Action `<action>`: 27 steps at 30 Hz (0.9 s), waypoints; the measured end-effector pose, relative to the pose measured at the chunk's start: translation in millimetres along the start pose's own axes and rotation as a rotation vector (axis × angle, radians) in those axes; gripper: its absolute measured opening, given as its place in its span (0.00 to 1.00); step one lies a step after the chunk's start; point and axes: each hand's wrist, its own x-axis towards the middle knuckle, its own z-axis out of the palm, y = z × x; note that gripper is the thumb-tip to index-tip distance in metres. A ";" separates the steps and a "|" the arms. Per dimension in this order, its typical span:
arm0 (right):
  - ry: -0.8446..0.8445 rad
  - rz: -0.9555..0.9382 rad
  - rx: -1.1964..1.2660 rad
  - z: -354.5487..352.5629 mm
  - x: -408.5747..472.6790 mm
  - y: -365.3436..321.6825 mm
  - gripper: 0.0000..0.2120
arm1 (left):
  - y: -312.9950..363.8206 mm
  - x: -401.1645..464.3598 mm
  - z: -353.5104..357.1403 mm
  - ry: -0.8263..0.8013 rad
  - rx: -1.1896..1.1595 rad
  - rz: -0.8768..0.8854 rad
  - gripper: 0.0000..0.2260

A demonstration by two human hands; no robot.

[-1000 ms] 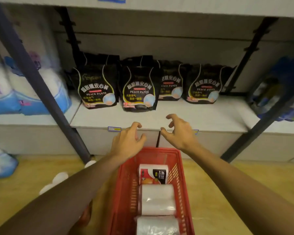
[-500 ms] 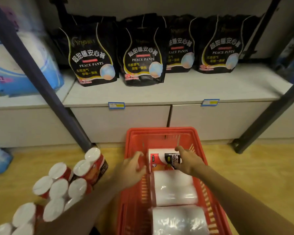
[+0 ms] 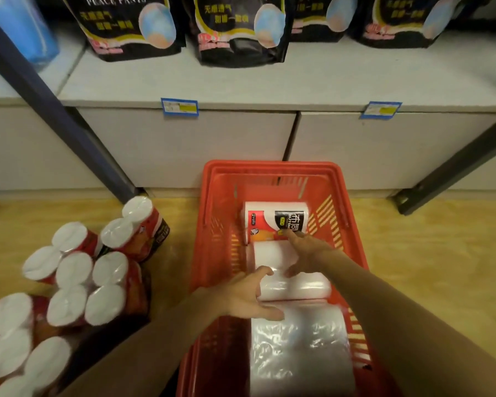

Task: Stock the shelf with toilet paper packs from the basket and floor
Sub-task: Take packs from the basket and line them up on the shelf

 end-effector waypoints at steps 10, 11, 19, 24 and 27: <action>-0.037 -0.028 -0.155 15.0 14.6 0.8 0.57 | 1.6 -8.0 22.0 -0.070 0.040 -0.019 0.44; -0.040 -0.026 -0.157 13.9 14.1 0.3 0.56 | 2.1 -8.3 22.0 -0.067 0.035 -0.018 0.43; 0.023 -0.018 -0.276 -1.8 14.6 -7.9 0.55 | 18.2 -10.3 17.6 -0.121 0.083 -0.047 0.34; 0.012 -0.034 -0.250 -7.3 7.9 -10.5 0.50 | 28.6 -8.2 17.3 -0.152 0.158 -0.072 0.37; -0.042 -0.039 -0.180 -6.4 -5.2 -11.8 0.53 | 35.7 -9.9 18.3 -0.165 0.149 -0.103 0.44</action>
